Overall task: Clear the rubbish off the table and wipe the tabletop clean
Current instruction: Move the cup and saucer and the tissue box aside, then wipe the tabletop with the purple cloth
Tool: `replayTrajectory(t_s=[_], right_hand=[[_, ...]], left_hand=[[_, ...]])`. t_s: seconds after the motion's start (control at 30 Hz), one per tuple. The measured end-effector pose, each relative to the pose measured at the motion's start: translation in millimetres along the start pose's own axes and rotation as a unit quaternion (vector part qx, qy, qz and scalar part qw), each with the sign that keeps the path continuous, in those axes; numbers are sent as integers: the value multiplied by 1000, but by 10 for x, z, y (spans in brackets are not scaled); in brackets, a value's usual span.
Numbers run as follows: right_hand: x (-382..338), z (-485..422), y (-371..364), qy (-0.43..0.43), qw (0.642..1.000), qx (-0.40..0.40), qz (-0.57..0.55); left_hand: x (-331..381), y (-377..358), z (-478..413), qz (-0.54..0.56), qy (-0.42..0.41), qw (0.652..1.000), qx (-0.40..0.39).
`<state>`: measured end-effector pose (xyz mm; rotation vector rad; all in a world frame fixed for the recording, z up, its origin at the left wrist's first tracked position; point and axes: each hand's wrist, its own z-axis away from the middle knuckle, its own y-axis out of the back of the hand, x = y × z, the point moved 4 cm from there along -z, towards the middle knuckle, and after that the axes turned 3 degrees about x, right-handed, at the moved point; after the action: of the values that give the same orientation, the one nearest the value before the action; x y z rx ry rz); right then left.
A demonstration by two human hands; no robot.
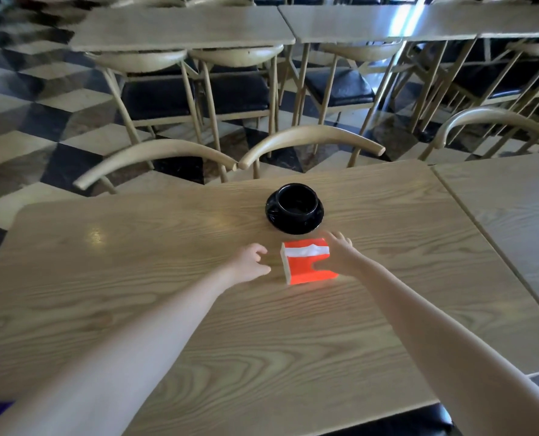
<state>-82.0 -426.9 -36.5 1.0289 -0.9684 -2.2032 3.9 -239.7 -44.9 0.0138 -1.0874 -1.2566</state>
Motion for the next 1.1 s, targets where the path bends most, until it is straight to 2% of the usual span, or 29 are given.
replayTrajectory(t_s=[0.13,0.3,0.47,0.6,0.83,0.97,1.1], right_hand=[[-458,29,-2,18,987,-59,151],[-1265,84,-166,57,965,-106,231],[-2269,202,-652,132,946,-155,251],[-3088,402,-1221,215,936,-150,234],[-4000,947,-2610,332,888,-198,248],[-4167,1241,-3290,327,892,-227,213],[-4188,1387,-3733,310,906,-194,215]], left_hand=[[-187,377,189,-84,-2,996,-35],[-638,911,534,-128,6,991,-32],[-1364,1500,1063,-119,31,992,4],[-2136,1932,1577,-71,66,994,44],[-3503,2191,2474,-36,170,980,100],[-4133,2005,2764,-43,202,972,113],[-4388,1872,2810,-58,175,970,162]])
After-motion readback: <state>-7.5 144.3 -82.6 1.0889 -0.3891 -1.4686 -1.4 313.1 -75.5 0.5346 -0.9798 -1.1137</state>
